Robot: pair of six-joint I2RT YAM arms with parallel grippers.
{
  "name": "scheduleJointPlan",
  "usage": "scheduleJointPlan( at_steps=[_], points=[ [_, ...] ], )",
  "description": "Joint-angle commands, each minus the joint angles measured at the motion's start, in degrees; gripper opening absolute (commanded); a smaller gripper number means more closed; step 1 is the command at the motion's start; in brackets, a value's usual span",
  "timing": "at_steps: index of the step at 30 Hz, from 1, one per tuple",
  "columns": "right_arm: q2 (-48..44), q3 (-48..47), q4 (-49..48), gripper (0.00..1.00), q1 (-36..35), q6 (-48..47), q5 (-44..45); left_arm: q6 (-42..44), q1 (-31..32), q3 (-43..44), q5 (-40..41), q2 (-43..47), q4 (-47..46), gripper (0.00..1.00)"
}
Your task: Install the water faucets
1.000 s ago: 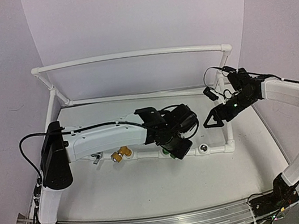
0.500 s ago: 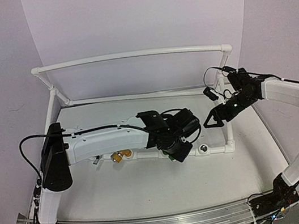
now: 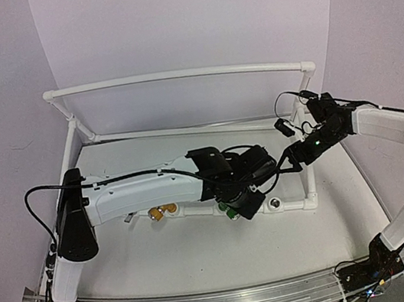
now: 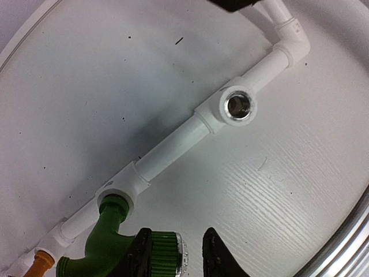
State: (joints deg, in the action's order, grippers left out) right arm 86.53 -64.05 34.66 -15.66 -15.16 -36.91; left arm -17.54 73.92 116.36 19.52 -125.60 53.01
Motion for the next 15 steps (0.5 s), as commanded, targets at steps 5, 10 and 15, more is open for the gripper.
scheduleJointPlan(
  at_steps=[5,10,15],
  points=[
    [0.6,0.4,-0.9,0.90,0.3,-0.5,2.3,0.7,0.3,3.5,-3.9,0.3,-0.5,0.31],
    [1.2,0.6,-1.3,0.90,0.3,-0.3,3.0,-0.9,0.3,-0.3,-4.7,1.5,-1.0,0.31],
    [2.0,0.4,-1.7,0.89,0.3,0.2,3.3,-2.0,0.4,-1.2,-4.4,0.7,0.7,0.31]
  ],
)
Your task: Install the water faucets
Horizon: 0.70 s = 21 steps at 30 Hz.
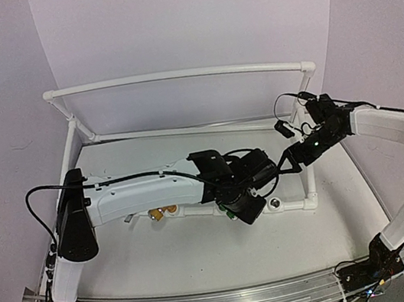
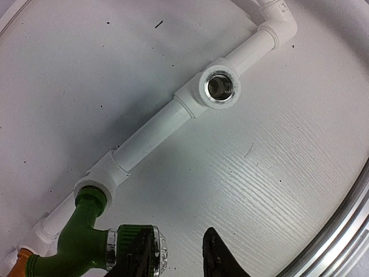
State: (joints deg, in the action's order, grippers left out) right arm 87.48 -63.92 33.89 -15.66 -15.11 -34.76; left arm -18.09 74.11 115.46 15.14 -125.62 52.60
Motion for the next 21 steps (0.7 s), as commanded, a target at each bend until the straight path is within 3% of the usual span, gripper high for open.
scheduleJointPlan(
  at_steps=[1,21],
  points=[
    [1.1,0.2,-0.9,0.89,0.3,0.2,1.5,-1.7,0.2,-0.4,0.1,0.6,1.8,0.31],
    [4.7,0.5,-3.2,0.87,0.7,1.8,14.3,-8.0,0.9,-10.9,3.5,7.5,4.8,0.34]
  ],
)
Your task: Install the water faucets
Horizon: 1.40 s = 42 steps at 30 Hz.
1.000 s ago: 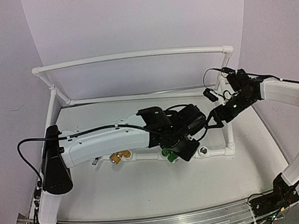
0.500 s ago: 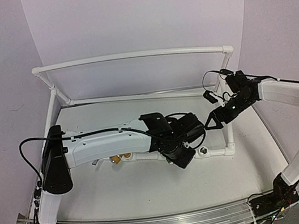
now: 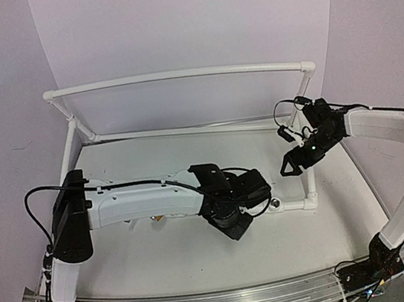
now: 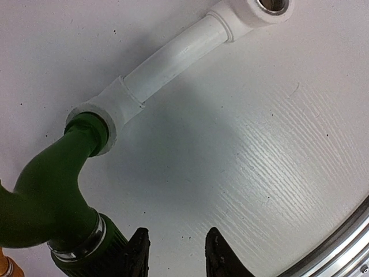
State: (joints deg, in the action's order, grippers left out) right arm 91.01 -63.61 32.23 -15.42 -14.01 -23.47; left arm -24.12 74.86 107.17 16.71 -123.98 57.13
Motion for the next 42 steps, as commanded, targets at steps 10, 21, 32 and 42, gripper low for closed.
scheduleJointPlan(
  at_steps=[10,21,32,42],
  points=[
    [1.2,0.3,-1.7,0.87,0.7,0.9,2.5,-2.8,-2.8,-9.9,4.8,12.0,-2.3,0.34],
    [1.1,0.4,-1.7,0.86,0.9,1.2,1.5,-1.1,-6.8,-13.9,7.0,14.8,-7.0,0.32],
    [1.0,0.5,-1.6,0.86,1.1,1.3,1.0,3.0,-8.7,-9.9,9.6,12.1,-8.8,0.30],
    [0.6,0.7,-1.6,0.85,1.4,1.2,0.2,7.3,-10.5,-6.0,9.3,8.8,-10.9,0.30]
  ],
)
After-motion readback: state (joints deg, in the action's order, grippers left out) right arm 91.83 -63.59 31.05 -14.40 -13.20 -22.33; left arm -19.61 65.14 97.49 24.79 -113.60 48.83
